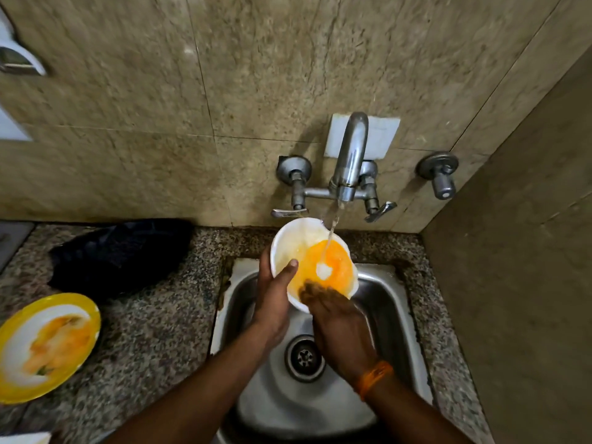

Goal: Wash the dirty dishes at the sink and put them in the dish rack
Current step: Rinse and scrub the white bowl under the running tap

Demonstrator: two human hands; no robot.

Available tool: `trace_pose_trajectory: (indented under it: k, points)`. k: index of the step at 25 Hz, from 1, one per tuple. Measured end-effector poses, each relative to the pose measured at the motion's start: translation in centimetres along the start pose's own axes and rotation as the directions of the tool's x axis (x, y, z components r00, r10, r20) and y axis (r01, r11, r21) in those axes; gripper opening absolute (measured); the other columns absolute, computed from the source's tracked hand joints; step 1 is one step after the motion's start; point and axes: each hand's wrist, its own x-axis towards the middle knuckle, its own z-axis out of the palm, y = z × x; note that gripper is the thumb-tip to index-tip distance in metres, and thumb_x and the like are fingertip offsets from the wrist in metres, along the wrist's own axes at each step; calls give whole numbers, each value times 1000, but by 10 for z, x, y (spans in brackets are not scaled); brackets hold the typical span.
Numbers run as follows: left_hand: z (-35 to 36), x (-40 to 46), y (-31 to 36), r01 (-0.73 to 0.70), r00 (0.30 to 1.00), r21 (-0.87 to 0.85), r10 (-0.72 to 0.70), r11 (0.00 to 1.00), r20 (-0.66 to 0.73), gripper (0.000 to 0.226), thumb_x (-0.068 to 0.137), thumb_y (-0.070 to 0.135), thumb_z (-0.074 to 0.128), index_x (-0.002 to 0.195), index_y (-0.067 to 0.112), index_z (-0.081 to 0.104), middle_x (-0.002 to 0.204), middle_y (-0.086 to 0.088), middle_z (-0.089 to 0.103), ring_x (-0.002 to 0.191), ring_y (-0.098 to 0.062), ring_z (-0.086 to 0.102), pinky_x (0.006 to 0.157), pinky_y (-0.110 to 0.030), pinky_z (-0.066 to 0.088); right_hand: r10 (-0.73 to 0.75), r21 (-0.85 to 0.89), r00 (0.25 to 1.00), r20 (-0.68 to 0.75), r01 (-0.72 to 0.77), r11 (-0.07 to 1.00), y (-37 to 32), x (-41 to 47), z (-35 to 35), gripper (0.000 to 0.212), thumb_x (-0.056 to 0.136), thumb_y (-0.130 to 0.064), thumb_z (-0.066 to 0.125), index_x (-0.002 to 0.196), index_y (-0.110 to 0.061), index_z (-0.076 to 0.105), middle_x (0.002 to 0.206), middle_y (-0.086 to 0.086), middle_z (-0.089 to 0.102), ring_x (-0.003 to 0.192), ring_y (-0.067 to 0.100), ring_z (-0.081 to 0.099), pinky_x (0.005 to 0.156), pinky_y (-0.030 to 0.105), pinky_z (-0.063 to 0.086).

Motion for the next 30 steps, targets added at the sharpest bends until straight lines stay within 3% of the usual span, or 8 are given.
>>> trace_pose_trajectory:
  k: [5,8,11,16,19,22,27,30]
  points:
    - [-13,11,14,126,988,10,-126,992,84,63,61,8,57,122,18,70,105,-17,76,97,-39,69,87,-54,55,-68,-251,988,142,102,963,87,-1,-28,61,81,-10,42,140,-13,58,146,11,58,137,32,53,122,43,27]
    - [-1,19,19,119,990,8,-119,993,72,59,62,9,57,119,17,71,108,-21,75,97,-42,70,87,-56,56,10,-80,987,162,3,997,38,2,-12,54,86,-13,57,140,-11,58,148,13,55,142,30,48,123,40,30]
    - [-5,23,25,143,983,40,-147,989,114,57,63,10,57,119,13,71,107,-25,74,97,-45,69,86,-55,55,-148,67,976,159,139,988,31,-7,-12,67,89,-23,69,151,-12,47,160,6,42,149,20,37,124,33,27]
    - [-14,30,42,367,908,197,-396,909,136,41,89,39,65,122,15,70,108,-13,78,99,-34,72,84,-43,57,-102,-229,988,120,127,965,76,3,-32,66,59,6,74,124,-5,71,131,16,68,121,33,66,113,49,37]
    - [-4,16,18,256,961,-84,-244,963,130,54,87,38,75,138,30,59,130,-10,72,113,-29,71,90,-48,60,10,-333,1000,11,-5,943,40,9,-21,62,68,-3,57,129,-5,68,130,17,68,118,34,68,112,47,40]
    - [5,-4,-6,54,994,-186,-71,981,-86,61,86,16,76,139,37,54,136,-9,67,122,-31,66,102,-55,54,88,-167,996,-29,-92,982,-3,12,3,60,78,-7,38,131,-7,67,134,15,67,122,29,66,107,42,48]
    - [-21,10,21,158,986,-59,-160,986,-38,32,98,13,59,129,17,66,111,-12,78,98,-33,76,83,-49,62,-237,-311,968,83,251,917,45,2,-5,55,92,-6,44,145,-6,54,151,15,52,139,28,51,118,46,39]
    - [-22,20,24,236,972,13,-236,972,22,34,95,19,61,129,15,67,117,-16,76,106,-39,72,92,-56,58,-69,-404,997,41,80,911,58,20,-20,61,83,-5,35,138,-2,60,140,22,60,130,38,58,118,53,32]
